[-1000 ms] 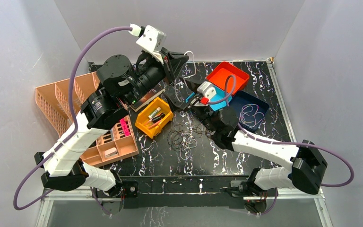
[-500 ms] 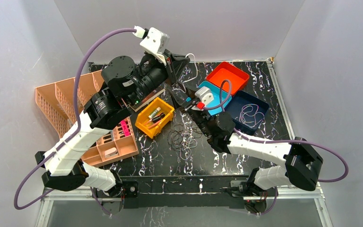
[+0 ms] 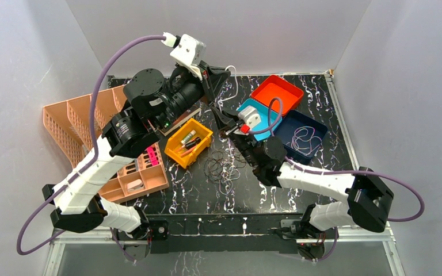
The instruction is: Untangle the cables
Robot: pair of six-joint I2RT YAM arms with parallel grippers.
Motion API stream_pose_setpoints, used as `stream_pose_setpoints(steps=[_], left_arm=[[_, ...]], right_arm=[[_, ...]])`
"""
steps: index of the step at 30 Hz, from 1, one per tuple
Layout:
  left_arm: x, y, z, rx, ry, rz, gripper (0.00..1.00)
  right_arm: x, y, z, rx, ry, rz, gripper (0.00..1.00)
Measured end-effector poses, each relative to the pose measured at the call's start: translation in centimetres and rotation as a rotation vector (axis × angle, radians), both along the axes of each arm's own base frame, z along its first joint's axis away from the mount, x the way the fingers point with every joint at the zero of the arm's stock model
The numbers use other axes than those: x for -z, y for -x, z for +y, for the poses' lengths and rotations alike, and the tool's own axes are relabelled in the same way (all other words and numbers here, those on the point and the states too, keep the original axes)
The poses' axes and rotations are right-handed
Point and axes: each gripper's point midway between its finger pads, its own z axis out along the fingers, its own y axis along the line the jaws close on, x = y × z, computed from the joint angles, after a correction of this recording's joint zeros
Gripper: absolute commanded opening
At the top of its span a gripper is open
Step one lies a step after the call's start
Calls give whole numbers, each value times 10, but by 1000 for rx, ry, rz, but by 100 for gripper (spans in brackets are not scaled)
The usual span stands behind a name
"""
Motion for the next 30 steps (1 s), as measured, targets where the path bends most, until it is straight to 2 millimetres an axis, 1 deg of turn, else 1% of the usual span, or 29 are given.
stream_pose_setpoints(steps=[5, 7, 10, 12, 13, 14, 16, 17, 18, 19, 20, 21, 22, 23, 24, 26, 27, 28, 29, 30], left_arm=[[4, -5, 6, -42, -5, 9, 0], [6, -10, 11, -84, -5, 16, 0], [14, -20, 27, -190, -7, 41, 0], [24, -26, 42, -273, -15, 61, 0], [35, -29, 56, -340, -24, 76, 0], [40, -30, 65, -377, -27, 86, 0], [48, -30, 74, -409, -27, 103, 0], [52, -29, 75, -412, -30, 110, 0], [62, -28, 77, -417, -40, 129, 0], [74, -28, 77, -422, -54, 150, 6], [101, -29, 73, -424, -90, 191, 13], [123, -31, 69, -427, -122, 224, 21], [146, -32, 65, -428, -158, 260, 27], [154, -32, 63, -425, -177, 270, 32], [162, -32, 61, -421, -185, 284, 35], [175, -32, 53, -401, -205, 308, 43], [181, -32, 49, -390, -211, 319, 46], [186, -32, 45, -380, -218, 329, 49], [189, -32, 43, -372, -223, 335, 51], [192, -32, 40, -364, -226, 341, 53]], right_arm=[[3, 3, -4, -4, 8, 10, 7], [1, 6, -9, -9, 6, 12, 7], [-6, 15, -22, -21, -15, 20, 7], [-7, 20, -29, -34, -20, 28, 1], [-3, 25, -30, -54, -6, 42, 0], [-3, 27, -30, -66, -2, 48, 0], [4, 32, -29, -101, 26, 88, 0], [6, 35, -32, -109, 36, 110, 0], [10, 37, -36, -112, 49, 148, 0], [13, 37, -40, -105, 59, 186, 0], [15, 34, -45, -81, 86, 256, 0], [15, 31, -52, -46, 110, 318, 0], [14, 27, -56, -13, 144, 366, 0], [10, 23, -59, 8, 159, 393, 0], [10, 21, -61, 18, 169, 407, 0], [11, 4, -73, 64, 200, 465, 0], [14, -10, -83, 103, 206, 497, 0], [22, -25, -97, 146, 220, 538, 0], [30, -35, -107, 176, 228, 570, 0], [43, -47, -121, 217, 243, 616, 0]])
